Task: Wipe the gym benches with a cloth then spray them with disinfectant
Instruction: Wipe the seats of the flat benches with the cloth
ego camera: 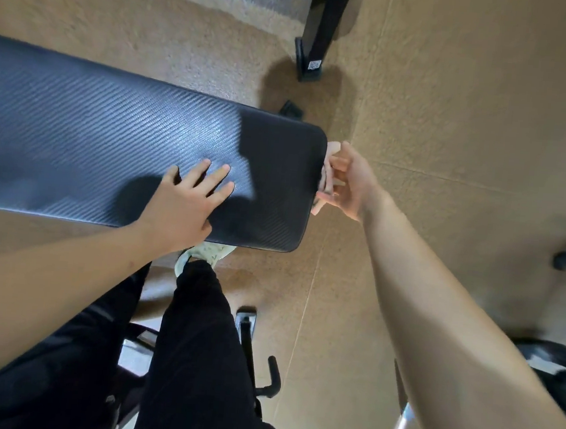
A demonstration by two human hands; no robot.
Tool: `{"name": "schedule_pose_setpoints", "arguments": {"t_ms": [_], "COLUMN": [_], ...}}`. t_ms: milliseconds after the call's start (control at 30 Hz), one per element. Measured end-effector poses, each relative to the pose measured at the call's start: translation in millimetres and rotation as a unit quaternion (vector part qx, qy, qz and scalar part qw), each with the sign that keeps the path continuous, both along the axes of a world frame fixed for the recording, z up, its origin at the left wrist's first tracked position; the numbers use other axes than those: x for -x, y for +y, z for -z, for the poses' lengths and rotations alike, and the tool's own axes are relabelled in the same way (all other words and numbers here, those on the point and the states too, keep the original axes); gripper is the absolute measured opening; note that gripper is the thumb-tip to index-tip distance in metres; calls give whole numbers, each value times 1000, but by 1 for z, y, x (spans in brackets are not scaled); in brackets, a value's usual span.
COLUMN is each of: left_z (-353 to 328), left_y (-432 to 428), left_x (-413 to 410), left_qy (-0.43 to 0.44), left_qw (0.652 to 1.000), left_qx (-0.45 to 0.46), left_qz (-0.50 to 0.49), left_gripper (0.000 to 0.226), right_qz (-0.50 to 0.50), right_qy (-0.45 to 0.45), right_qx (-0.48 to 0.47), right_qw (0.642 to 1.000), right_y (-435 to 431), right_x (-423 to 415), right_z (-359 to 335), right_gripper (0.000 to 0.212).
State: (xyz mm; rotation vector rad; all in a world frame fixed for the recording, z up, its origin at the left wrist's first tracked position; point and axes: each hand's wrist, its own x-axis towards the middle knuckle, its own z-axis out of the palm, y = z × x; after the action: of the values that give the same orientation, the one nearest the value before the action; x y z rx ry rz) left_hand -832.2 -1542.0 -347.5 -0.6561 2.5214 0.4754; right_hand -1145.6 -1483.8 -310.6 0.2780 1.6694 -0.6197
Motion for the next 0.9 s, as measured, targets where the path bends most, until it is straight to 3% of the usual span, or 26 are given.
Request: {"name": "schedule_pose_setpoints", "arguments": {"t_ms": [200, 367, 500, 633, 700, 800, 900], "left_z": [-3, -8, -11, -13, -14, -14, -17], "left_y": [-5, -11, -17, -25, -32, -45, -63], "left_x": [2, 1, 0, -10, -18, -35, -53], "left_qy": [-28, -16, 1, 27, 36, 34, 16], "left_qw": [999, 999, 999, 997, 994, 991, 987], "left_qx": [-16, -27, -39, -48, -40, -21, -3], "left_qz": [8, 7, 5, -54, -94, -131, -162], "left_gripper": [86, 81, 77, 74, 70, 65, 64], "right_qz": [-34, -155, -282, -392, -431, -460, -485], "right_qy": [24, 22, 16, 11, -1, -11, -16], "right_qx": [22, 26, -5, -62, -77, -87, -78], "right_qw": [999, 987, 959, 918, 899, 883, 871], "right_y": [-33, -61, -92, -122, -134, -151, -170], "right_x": [10, 18, 20, 20, 18, 7, -11], "right_z": [-2, -2, -6, -3, -3, -3, 1], "right_gripper": [56, 76, 71, 87, 80, 45, 41]}}
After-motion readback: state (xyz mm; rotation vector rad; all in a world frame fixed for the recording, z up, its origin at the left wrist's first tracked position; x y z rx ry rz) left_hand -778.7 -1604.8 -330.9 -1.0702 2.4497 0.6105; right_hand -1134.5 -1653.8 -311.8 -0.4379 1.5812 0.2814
